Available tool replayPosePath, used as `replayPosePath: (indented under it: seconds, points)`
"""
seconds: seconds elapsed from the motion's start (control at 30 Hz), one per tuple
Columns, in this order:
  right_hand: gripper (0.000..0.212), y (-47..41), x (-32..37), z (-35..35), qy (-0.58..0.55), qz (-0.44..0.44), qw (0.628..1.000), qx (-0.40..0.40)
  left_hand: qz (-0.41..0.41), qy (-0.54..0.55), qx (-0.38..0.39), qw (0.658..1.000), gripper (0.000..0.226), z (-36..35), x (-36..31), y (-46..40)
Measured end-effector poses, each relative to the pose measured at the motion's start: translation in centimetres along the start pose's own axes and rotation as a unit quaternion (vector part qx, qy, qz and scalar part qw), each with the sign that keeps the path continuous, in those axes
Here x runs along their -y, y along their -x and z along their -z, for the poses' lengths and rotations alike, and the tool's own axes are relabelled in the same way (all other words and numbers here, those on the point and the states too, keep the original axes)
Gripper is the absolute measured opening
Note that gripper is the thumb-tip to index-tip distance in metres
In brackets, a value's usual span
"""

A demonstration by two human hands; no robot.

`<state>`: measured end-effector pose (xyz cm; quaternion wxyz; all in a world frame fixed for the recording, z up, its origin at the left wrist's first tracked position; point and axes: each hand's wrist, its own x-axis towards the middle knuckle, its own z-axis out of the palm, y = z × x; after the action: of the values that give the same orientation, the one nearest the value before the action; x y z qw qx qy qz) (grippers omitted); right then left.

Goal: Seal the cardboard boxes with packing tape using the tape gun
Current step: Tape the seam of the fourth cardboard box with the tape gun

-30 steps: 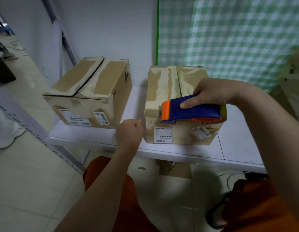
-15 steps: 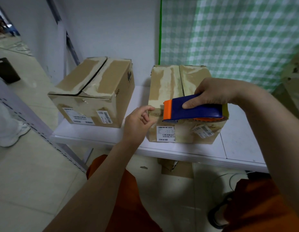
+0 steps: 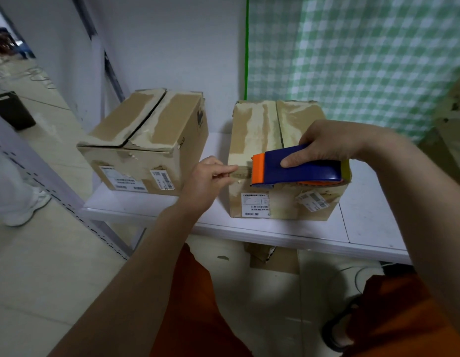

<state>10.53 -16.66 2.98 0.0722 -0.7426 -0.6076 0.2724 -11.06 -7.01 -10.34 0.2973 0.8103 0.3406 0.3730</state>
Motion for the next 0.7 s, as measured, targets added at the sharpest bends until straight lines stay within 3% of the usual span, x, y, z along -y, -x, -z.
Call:
replayPosePath:
  seconds: [0.17, 0.33, 0.43, 0.7]
  points:
    - [0.049, 0.0, -0.1, -0.1, 0.004, -0.002, 1.000, -0.003, 0.014, -0.017, -0.049, 0.999, 0.025, -0.7, -0.2, -0.2]
    - [0.052, 0.2, 0.0, -0.2, 0.002, -0.006, 1.000, -0.007, -0.120, -0.124, -0.055, 0.983, 0.016, -1.9, -1.2, -0.6]
    - [0.060, 0.3, 0.1, -0.2, 0.001, -0.018, 1.000, -0.013, -0.119, -0.114, -0.060, 0.985, 0.017, -2.8, -0.4, -0.5]
    - [0.055, 2.4, -3.2, 1.9, 0.053, -0.070, 0.996, -0.003, -0.120, -0.098, -0.085, 0.984, 0.016, -3.3, 0.0, -0.4]
